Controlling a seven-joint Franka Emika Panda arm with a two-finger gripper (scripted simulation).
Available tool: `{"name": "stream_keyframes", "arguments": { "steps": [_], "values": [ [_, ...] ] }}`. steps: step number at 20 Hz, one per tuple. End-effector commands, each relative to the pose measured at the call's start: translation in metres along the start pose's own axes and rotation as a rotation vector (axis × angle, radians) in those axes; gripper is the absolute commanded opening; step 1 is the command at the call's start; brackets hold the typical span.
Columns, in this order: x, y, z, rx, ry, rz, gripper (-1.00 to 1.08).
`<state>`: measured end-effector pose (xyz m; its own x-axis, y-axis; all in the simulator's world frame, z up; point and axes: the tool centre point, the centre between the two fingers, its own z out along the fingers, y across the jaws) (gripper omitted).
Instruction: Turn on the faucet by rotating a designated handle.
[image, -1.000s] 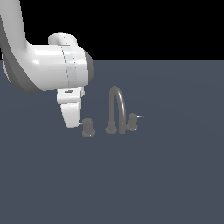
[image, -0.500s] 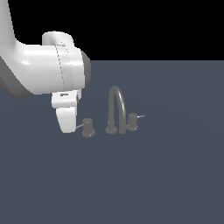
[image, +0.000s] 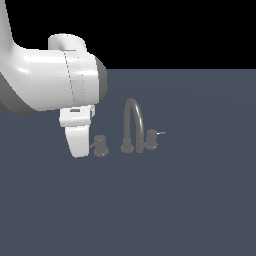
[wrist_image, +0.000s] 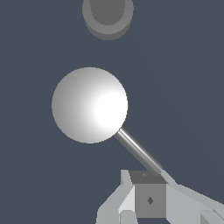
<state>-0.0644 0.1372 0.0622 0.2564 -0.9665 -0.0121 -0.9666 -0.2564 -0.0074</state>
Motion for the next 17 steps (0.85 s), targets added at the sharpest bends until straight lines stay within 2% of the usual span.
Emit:
{"name": "stream_keyframes", "arguments": {
  "steps": [1,6,7,16,17],
  "values": [
    [0.024,0.008,-0.001,-0.005,0.009,0.027,-1.00],
    [0.044,0.018,-0.001,-0.007,0.012,0.036,-1.00],
    [0.013,0.014,0.000,-0.004,-0.001,-0.013,-1.00],
    [0.080,0.008,-0.002,-0.007,0.012,0.035,-1.00],
    [0.080,0.008,-0.002,-0.007,0.012,0.035,-1.00]
  ]
}}
